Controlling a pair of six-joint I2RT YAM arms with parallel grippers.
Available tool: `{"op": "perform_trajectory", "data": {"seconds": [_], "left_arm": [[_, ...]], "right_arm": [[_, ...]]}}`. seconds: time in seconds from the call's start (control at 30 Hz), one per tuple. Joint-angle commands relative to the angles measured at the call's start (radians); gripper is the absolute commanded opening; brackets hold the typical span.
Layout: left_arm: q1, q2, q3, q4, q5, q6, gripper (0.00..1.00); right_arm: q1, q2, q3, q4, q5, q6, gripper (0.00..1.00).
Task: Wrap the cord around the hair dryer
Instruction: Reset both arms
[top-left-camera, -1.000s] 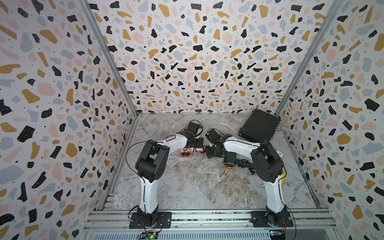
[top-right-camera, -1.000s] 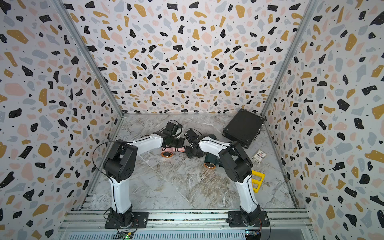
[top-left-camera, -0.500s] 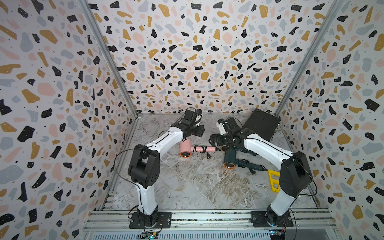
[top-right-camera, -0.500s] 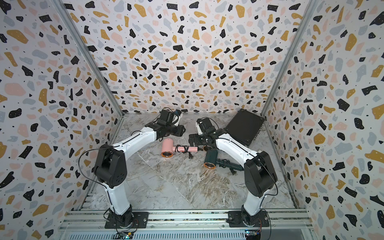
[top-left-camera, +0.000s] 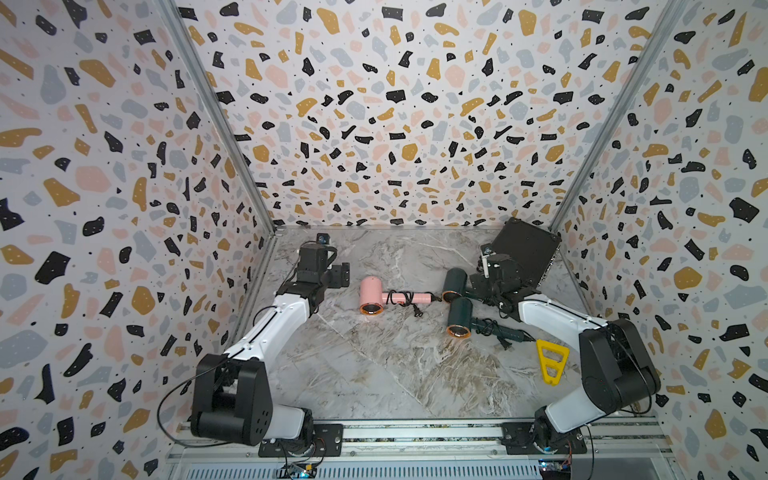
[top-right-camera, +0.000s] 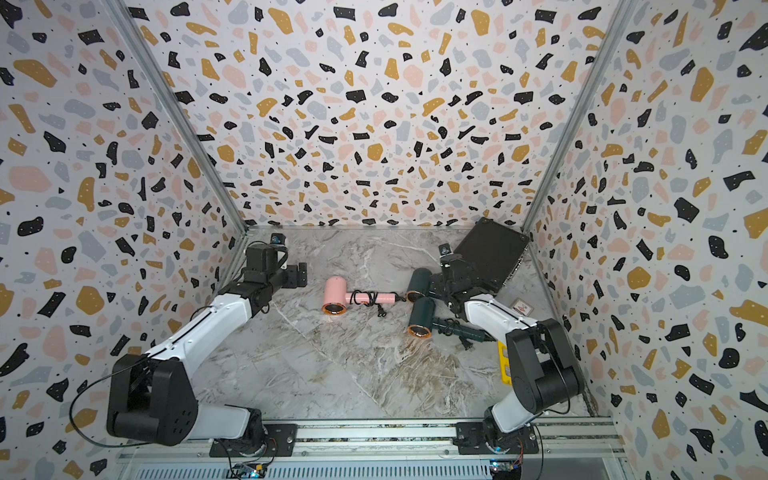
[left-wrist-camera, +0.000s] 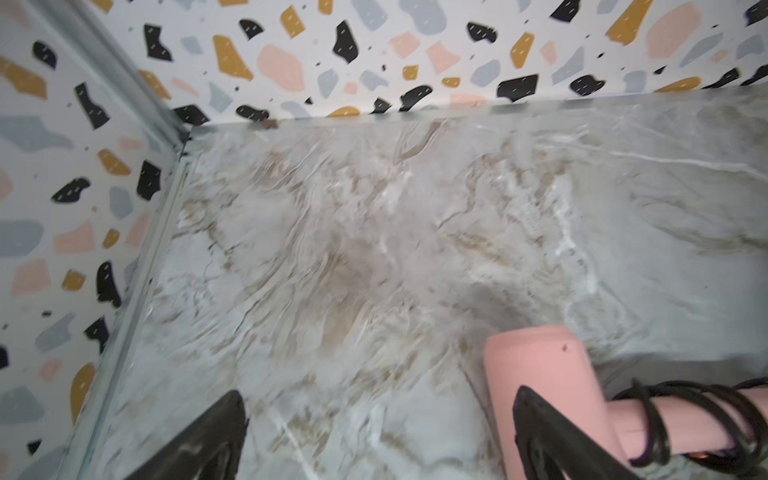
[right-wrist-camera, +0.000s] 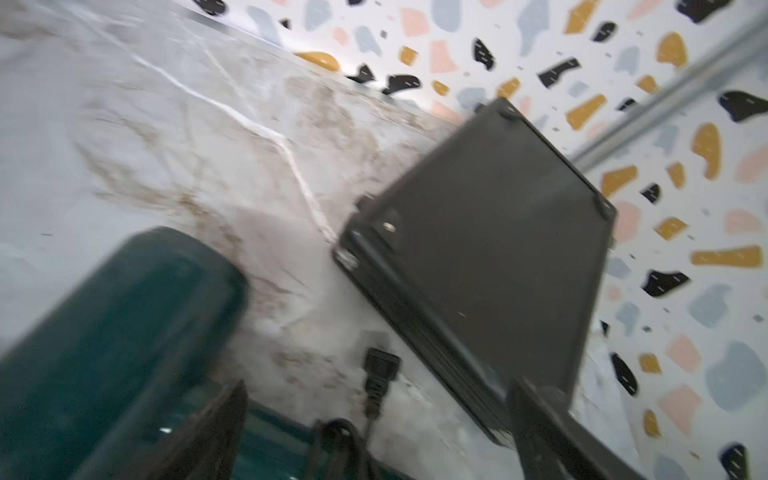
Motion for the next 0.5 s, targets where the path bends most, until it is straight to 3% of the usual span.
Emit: {"op": "perform_trajectory", "data": {"seconds": [0.0,0.2,0.37,0.47], "left_arm": [[0.016,-0.063,-0.12,0.195,-0.087,0.027,1.0],[0.069,-0.061,-0.325,0.468,-0.055,0.032,0.99],[0.098,0.007,-0.446,0.673,-0.023,0.031,0.99],[0.107,0.064,-0.465,0.753,-0.019,0.021,0.99]], "right_arm": [[-0.069,-0.064,-0.058,0.037,-0.001,0.001,0.99],[-0.156,-0.073,-0.196,0.129,-0.068,0.026,1.0],[-0.204,-0.029,-0.367,0.455,-0.128,0.058,0.99],[-0.214,-0.053,-0.43,0.544,-0.124,0.073,0.99]]}}
